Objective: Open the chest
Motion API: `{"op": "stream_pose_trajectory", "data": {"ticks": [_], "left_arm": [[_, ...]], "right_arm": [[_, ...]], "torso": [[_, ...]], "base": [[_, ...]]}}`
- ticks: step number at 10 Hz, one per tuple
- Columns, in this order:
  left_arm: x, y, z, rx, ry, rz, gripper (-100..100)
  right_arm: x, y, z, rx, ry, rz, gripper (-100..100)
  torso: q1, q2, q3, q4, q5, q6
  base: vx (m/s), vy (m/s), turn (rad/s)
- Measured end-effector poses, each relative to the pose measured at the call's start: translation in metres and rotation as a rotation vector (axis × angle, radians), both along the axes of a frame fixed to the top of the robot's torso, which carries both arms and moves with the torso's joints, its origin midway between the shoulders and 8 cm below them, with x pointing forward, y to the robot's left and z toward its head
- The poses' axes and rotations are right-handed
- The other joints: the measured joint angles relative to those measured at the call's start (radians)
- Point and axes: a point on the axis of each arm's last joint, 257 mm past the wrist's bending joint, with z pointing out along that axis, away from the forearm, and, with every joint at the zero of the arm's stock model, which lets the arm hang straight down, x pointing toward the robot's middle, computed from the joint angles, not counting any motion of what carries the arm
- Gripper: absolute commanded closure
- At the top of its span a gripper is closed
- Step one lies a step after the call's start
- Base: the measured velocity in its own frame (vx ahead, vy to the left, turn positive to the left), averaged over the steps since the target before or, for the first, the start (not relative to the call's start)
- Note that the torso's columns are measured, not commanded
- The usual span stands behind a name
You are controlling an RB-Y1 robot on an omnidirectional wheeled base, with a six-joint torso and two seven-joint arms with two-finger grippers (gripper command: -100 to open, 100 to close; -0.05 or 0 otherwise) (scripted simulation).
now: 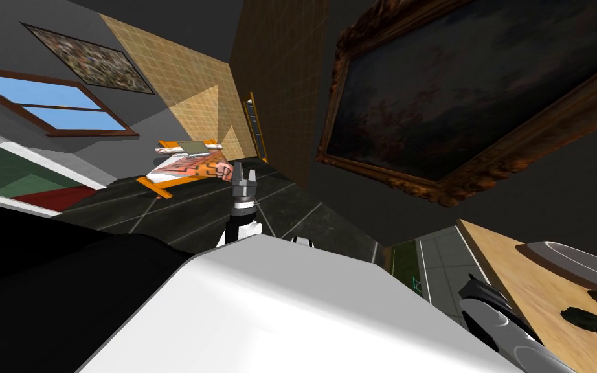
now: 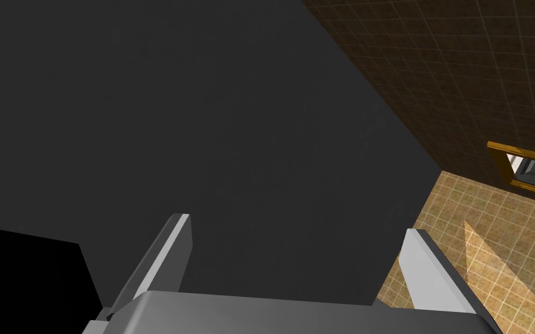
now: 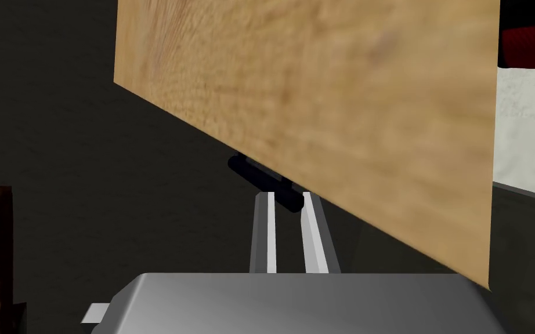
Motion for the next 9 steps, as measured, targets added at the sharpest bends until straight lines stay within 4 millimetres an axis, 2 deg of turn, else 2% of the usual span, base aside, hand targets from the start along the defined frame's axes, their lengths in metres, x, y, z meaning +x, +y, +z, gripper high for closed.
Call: {"op": "stream_pose_trajectory", "data": {"ticks": [3, 5, 6, 7, 9], "left_arm": [[0.000, 0.000, 0.000, 0.000, 0.000, 0.000, 0], [0.000, 0.000, 0.000, 0.000, 0.000, 0.000, 0], [0.000, 0.000, 0.000, 0.000, 0.000, 0.000, 0], [0.000, 0.000, 0.000, 0.000, 0.000, 0.000, 0], [0.000, 0.000, 0.000, 0.000, 0.000, 0.000, 0]], "right_arm": [[0.019, 0.010, 0.005, 0.001, -0.008, 0.055, 100], [0.021, 0.012, 0.004, -0.014, 0.018, 0.081, 100], [0.021, 0.013, 0.003, -0.012, 0.017, 0.082, 100], [0.031, 0.016, 0.003, -0.012, 0.014, 0.106, 100], [0.032, 0.020, 0.004, 0.001, -0.009, 0.105, 100]], "torso": [[0.004, 0.002, 0.000, 0.000, 0.002, 0.004], [0.003, 0.006, 0.003, 0.002, 0.000, -0.001], [0.001, 0.005, 0.003, 0.002, 0.000, 0.000], [0.002, 0.002, 0.001, 0.000, 0.001, 0.005], [0.003, 0.005, 0.002, 0.001, 0.001, 0.003]], "base": [[0.098, 0.015, -0.181], [0.015, 0.013, 0.015], [0.062, 0.025, -0.218], [0.080, 0.021, -0.128], [0.047, 0.009, -0.120]]}}
